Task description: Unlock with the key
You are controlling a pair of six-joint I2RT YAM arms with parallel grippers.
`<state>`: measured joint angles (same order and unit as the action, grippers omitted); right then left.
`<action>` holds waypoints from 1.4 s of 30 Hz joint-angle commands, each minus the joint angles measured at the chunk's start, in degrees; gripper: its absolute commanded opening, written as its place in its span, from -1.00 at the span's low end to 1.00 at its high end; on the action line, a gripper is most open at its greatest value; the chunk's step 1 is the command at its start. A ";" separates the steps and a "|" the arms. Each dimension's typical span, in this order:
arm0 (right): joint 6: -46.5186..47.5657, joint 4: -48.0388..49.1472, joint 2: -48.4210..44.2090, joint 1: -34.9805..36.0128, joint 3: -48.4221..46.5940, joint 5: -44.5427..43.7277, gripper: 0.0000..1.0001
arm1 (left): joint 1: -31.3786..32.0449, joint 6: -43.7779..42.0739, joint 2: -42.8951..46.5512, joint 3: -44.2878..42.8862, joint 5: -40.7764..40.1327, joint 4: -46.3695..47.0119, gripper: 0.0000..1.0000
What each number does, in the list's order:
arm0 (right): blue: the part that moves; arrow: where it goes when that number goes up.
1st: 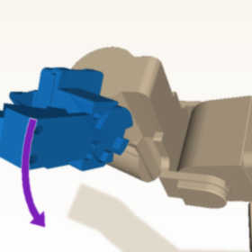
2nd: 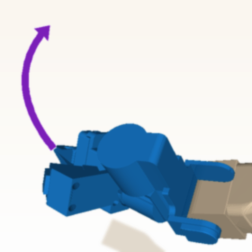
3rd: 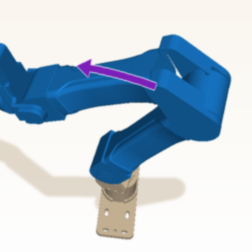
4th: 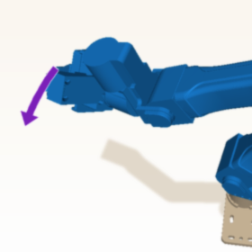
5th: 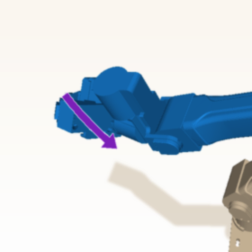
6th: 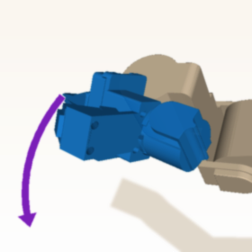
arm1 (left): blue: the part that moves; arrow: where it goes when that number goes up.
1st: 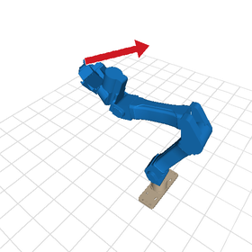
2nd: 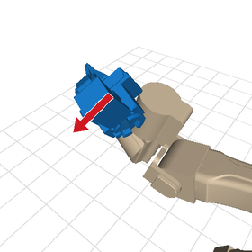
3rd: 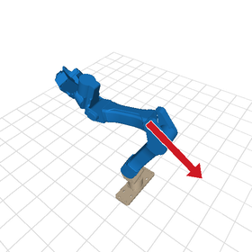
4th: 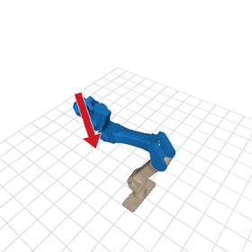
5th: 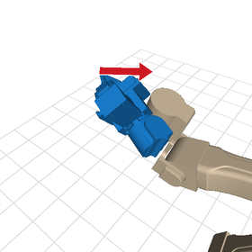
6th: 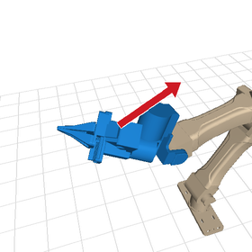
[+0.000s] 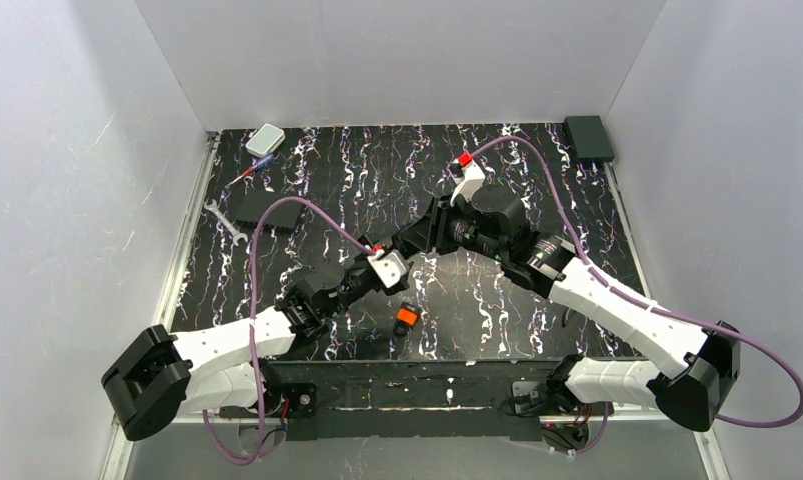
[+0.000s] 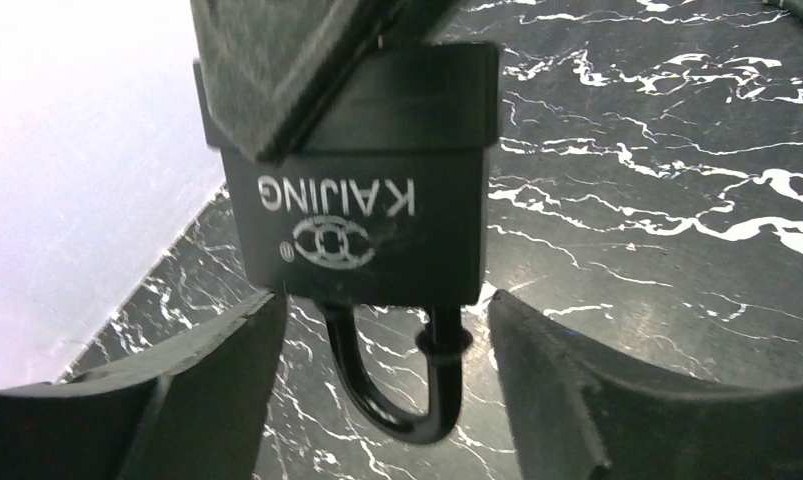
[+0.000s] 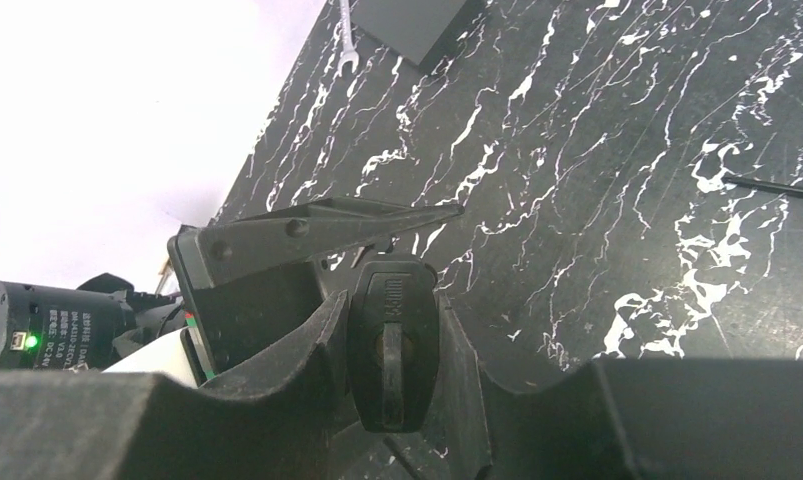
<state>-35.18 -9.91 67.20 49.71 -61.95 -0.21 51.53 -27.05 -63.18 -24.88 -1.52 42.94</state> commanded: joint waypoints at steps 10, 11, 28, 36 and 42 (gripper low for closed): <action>1.93 11.58 -5.28 -0.12 -0.82 6.17 -0.97 | 0.42 2.61 3.98 -2.38 10.21 -3.41 -0.11; 2.68 11.85 -5.46 -0.14 -0.66 6.74 -0.97 | 0.44 3.33 4.59 -2.44 11.47 -4.41 -0.12; 12.18 21.97 -8.62 -0.13 5.82 24.25 -0.97 | -2.35 18.57 7.58 -7.84 37.66 -13.89 0.04; 9.64 27.63 -8.77 -0.14 8.27 25.70 -0.97 | -5.61 24.60 4.79 -10.47 42.76 -13.85 0.52; 7.94 23.18 -9.63 -0.14 7.11 19.15 -0.97 | -5.75 22.36 8.64 -7.40 31.58 -13.84 0.97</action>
<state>-25.12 8.60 59.61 49.52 -52.64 22.85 46.19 -3.81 -57.89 -32.97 36.27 28.03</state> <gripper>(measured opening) 0.417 0.968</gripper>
